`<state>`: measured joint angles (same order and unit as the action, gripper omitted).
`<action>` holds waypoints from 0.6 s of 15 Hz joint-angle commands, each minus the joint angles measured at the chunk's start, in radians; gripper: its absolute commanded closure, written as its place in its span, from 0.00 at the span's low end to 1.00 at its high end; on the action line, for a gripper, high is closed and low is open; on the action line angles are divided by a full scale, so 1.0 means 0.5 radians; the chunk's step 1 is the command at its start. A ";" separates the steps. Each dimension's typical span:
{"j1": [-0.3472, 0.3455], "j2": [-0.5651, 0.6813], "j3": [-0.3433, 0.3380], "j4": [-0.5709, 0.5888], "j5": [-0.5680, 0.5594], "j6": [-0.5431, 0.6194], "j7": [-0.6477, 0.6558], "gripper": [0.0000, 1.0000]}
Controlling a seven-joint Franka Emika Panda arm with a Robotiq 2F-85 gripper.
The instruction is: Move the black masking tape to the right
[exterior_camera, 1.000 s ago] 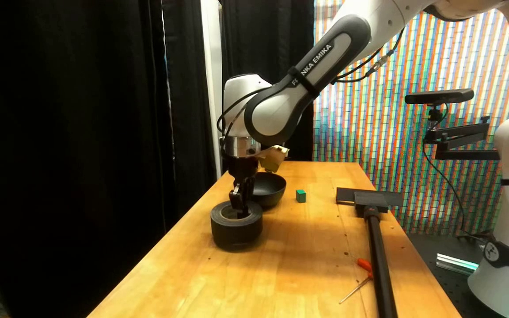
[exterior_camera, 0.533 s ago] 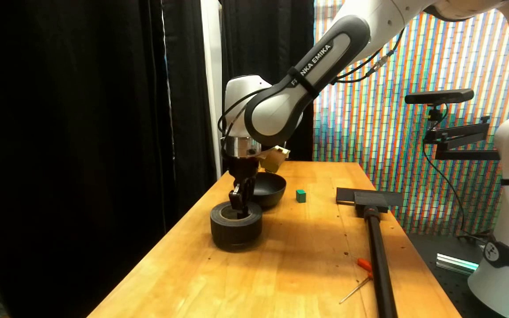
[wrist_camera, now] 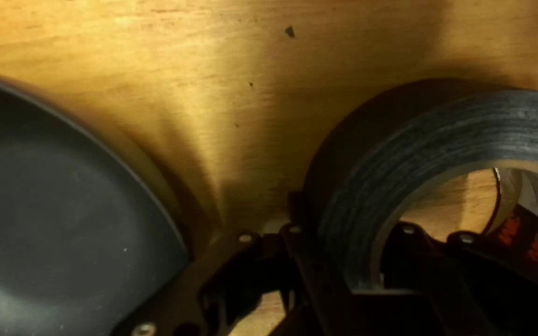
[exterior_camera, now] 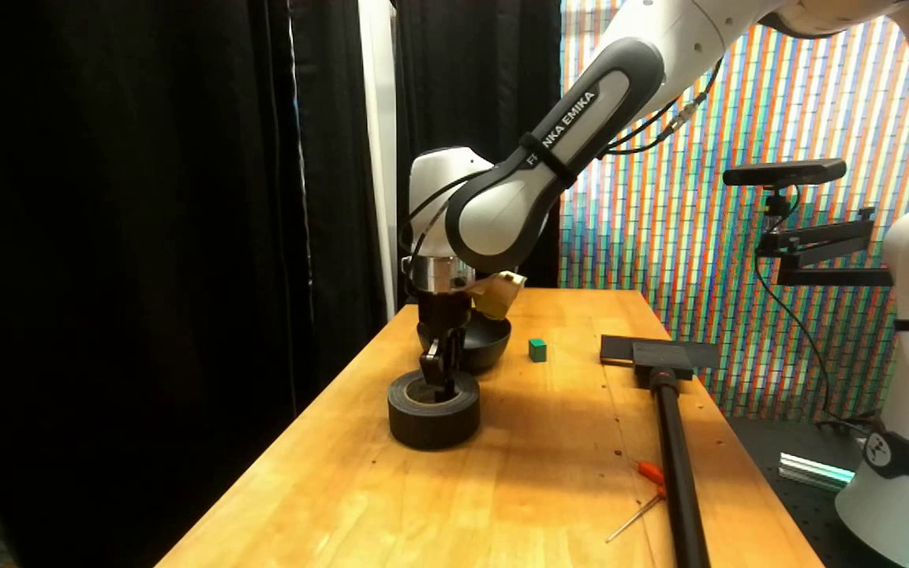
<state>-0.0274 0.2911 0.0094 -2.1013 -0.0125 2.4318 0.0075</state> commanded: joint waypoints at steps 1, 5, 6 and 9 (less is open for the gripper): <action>0.005 -0.073 -0.019 -0.062 0.003 0.051 -0.022 0.92; 0.010 -0.080 -0.028 -0.069 -0.019 0.047 -0.009 0.43; 0.011 -0.082 -0.029 -0.070 -0.021 0.048 -0.005 0.43; 0.013 -0.015 -0.020 -0.011 0.002 0.003 -0.005 0.47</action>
<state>-0.0274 0.2840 0.0062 -2.1088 -0.0147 2.4367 0.0076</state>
